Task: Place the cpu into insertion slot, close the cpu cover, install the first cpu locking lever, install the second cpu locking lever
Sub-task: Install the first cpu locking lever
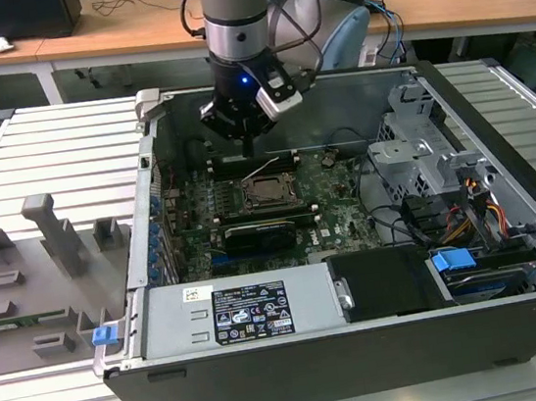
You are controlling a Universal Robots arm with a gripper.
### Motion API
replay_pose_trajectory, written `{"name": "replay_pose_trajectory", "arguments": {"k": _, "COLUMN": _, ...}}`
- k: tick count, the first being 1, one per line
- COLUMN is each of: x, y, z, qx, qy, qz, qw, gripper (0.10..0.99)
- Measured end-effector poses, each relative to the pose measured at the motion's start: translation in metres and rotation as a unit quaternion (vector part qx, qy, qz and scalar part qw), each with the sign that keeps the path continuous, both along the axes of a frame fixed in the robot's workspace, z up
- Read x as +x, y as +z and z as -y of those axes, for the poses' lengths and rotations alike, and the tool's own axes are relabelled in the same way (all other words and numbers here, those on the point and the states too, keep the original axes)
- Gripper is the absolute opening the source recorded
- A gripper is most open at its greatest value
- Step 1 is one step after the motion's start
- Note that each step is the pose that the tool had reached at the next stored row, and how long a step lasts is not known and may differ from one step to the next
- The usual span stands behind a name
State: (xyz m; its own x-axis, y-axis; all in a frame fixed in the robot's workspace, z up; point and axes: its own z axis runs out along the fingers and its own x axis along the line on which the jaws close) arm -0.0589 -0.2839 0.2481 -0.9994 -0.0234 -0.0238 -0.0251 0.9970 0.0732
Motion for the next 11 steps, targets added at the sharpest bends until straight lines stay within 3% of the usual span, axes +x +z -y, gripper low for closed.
{"name": "replay_pose_trajectory", "arguments": {"k": 4, "x": 0.0046, "y": -0.0055, "z": 0.0004, "qx": 0.0052, "qy": 0.000, "qz": -0.0001, "qw": 1.0000, "gripper": 0.106}}
{"name": "replay_pose_trajectory", "arguments": {"k": 11, "x": 0.0133, "y": -0.0156, "z": 0.0002, "qx": 0.0054, "qy": 0.004, "qz": -0.0001, "qw": 1.0000, "gripper": 0.106}}
